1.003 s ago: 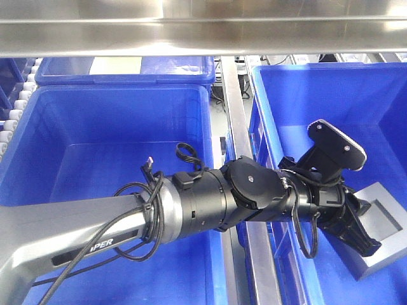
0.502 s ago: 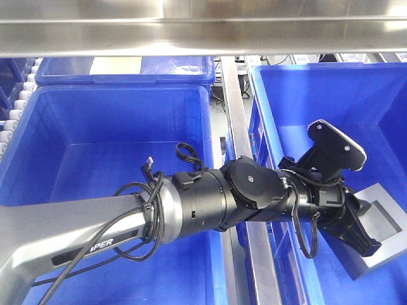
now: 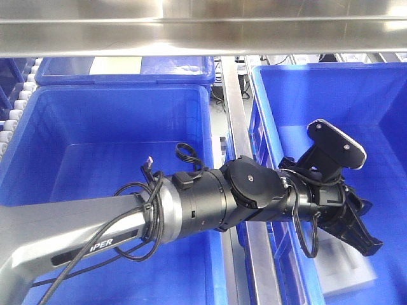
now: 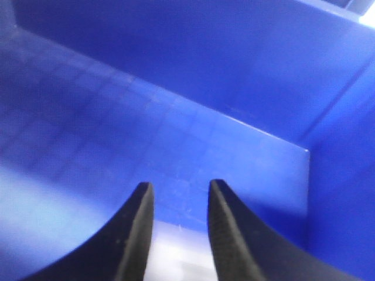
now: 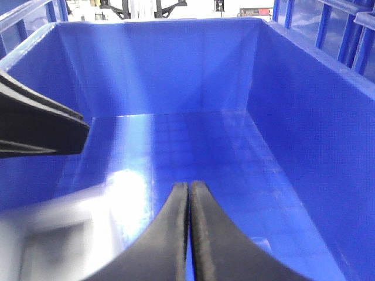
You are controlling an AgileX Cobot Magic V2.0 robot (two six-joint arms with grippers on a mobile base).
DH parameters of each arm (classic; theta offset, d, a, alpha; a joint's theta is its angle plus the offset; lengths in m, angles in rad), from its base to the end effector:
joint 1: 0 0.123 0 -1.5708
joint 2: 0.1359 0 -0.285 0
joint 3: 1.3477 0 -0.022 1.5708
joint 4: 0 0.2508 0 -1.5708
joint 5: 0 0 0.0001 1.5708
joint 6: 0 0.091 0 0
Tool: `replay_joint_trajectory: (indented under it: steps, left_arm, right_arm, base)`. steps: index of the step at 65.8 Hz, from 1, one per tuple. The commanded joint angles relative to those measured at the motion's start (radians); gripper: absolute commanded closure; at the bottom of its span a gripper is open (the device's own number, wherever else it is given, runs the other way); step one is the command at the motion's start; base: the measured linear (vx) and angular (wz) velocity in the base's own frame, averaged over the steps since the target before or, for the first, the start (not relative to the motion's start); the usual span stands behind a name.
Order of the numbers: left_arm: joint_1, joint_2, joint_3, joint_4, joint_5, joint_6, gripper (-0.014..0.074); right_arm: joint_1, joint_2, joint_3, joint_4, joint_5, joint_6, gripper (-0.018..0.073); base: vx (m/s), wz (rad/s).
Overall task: Sort gray base to blue bin
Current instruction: 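Lift the open left gripper and withdraw it from the bin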
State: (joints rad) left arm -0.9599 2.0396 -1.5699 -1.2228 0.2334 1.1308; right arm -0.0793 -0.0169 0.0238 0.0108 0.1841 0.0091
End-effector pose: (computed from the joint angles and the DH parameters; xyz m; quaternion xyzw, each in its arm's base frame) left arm 0.2604 -0.4065 0.2445 0.4110 0.7411 -0.3411 0.4069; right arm 0.0556 -0.0042 0.1894 0.0361 0.7420 -0.0192 0.6692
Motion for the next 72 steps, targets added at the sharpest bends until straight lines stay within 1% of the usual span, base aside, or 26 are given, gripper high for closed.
replay_joint_trajectory:
  steps: [1, 15, 21, 27, 33, 36, 45, 54, 60, 63, 66, 70, 72]
  left_arm:
    - [-0.004, -0.051, -0.028, -0.036, 0.003, -0.020, 0.0340]
    - [-0.004, -0.051, -0.028, -0.036, 0.012, -0.020, 0.0349]
    - [-0.004, -0.053, -0.028, -0.036, 0.013, -0.020, 0.0376]
    - [-0.004, -0.058, -0.028, -0.036, 0.024, -0.020, 0.0436]
    - [-0.004, -0.077, -0.028, -0.036, 0.046, -0.020, 0.0537]
    - [-0.004, -0.090, -0.028, -0.036, 0.047, -0.020, 0.0607]
    - [-0.004, -0.136, -0.028, -0.032, 0.039, -0.020, 0.0604]
    - [-0.007, -0.177, -0.027, 0.060, 0.035, -0.022, 0.0604]
    - [-0.018, -0.203, -0.024, 0.092, 0.015, -0.033, 0.0604]
    - [-0.023, -0.212, -0.024, 0.117, 0.008, -0.067, 0.0604]
    - [-0.030, -0.222, -0.024, 0.158, 0.005, -0.103, 0.0604]
    - [-0.034, -0.230, -0.023, 0.230, 0.005, -0.162, 0.0604]
    - [-0.034, -0.232, -0.023, 0.278, 0.011, -0.213, 0.0604]
  right_arm:
    - [-0.002, 0.003, 0.005, -0.005, -0.036, -0.009, 0.0564]
    - [-0.002, 0.003, 0.005, -0.005, -0.036, -0.009, 0.0564]
    - [-0.002, 0.003, 0.005, -0.005, -0.036, -0.009, 0.0564]
    - [-0.002, 0.003, 0.005, -0.005, -0.036, -0.009, 0.0564]
    - [-0.002, 0.003, 0.005, -0.005, -0.036, -0.009, 0.0564]
    - [-0.002, 0.003, 0.005, -0.005, -0.036, -0.009, 0.0564]
    - [-0.002, 0.003, 0.005, -0.005, -0.036, -0.009, 0.0564]
    - [-0.002, 0.003, 0.005, -0.005, -0.036, -0.009, 0.0564]
    - [-0.002, 0.003, 0.005, -0.005, -0.036, -0.009, 0.0564]
    - [-0.002, 0.003, 0.005, -0.005, -0.036, -0.009, 0.0564]
    - [-0.002, 0.003, 0.005, -0.005, -0.036, -0.009, 0.0564]
    - [-0.002, 0.003, 0.005, -0.005, -0.036, -0.009, 0.0564]
    - [-0.002, 0.003, 0.005, -0.005, -0.036, -0.009, 0.0564]
  base:
    - [0.00, 0.00]
    - [0.00, 0.00]
    - [0.00, 0.00]
    - [0.00, 0.00]
    - [0.00, 0.00]
    - [0.00, 0.00]
    - [0.00, 0.00]
    - [0.00, 0.00]
    - [0.00, 0.00]
    - [0.00, 0.00]
    - [0.00, 0.00]
    - [0.00, 0.00]
    - [0.00, 0.00]
